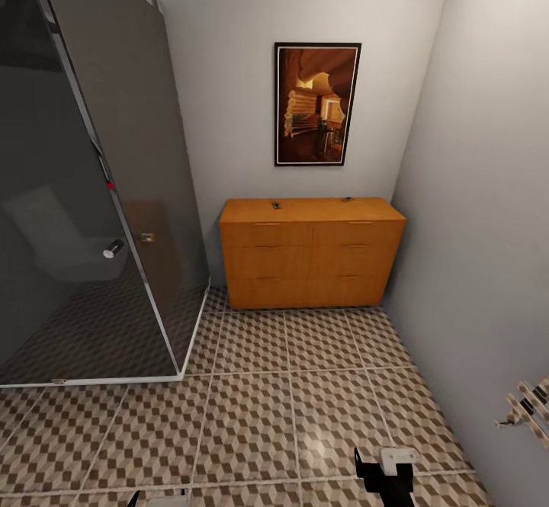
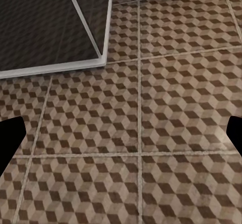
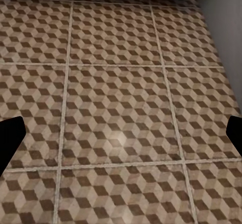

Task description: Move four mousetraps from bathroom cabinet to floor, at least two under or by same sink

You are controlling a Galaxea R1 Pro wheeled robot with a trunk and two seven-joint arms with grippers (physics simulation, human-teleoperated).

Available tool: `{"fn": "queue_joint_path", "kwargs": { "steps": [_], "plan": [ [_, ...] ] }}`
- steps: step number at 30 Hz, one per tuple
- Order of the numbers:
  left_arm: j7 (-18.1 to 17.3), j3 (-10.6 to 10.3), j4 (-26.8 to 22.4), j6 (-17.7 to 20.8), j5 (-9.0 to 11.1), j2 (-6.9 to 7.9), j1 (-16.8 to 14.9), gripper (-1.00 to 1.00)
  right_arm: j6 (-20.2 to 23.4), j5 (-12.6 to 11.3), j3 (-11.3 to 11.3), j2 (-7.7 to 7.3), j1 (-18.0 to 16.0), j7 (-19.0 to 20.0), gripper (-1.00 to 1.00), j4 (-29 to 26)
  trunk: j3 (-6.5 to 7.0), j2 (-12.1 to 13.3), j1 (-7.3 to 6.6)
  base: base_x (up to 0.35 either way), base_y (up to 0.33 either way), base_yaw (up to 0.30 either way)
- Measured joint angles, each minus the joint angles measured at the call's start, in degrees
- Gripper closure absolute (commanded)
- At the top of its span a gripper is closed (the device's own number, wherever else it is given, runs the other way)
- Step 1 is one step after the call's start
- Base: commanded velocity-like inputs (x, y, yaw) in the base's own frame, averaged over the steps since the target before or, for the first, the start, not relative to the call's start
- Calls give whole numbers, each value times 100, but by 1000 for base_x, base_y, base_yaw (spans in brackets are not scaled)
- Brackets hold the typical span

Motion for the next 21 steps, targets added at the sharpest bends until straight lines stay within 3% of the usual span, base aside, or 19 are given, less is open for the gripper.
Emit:
{"fn": "queue_joint_path", "kwargs": {
  "steps": [21],
  "plan": [
    [0, 0, 0, 3, 0, 0, 0, -100, 0, 0, 0, 0, -2, 0, -100, 0, 0, 0, 0, 0, 0, 0]
  ]
}}
